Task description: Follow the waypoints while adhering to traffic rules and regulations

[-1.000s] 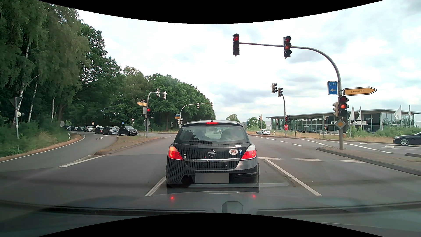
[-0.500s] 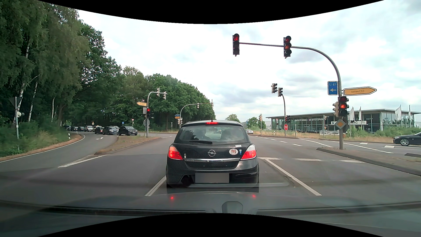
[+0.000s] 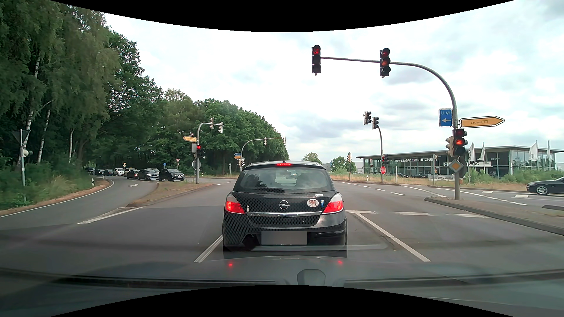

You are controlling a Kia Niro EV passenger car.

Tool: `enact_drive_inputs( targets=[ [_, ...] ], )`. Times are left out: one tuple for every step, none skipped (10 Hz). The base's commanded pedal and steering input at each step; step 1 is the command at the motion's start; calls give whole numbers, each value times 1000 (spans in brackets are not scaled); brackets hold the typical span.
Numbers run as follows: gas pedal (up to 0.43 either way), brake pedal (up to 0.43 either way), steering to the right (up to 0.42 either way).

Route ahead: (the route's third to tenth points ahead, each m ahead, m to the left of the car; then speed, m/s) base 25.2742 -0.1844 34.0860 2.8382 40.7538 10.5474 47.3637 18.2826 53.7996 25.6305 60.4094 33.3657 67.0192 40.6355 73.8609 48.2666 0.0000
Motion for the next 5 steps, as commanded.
enact_drive_inputs(
  targets=[
    [0,232,-4],
    [0,232,-4],
    [0,226,-4],
    [0,226,-4],
    [0,226,-4]
  ],
)
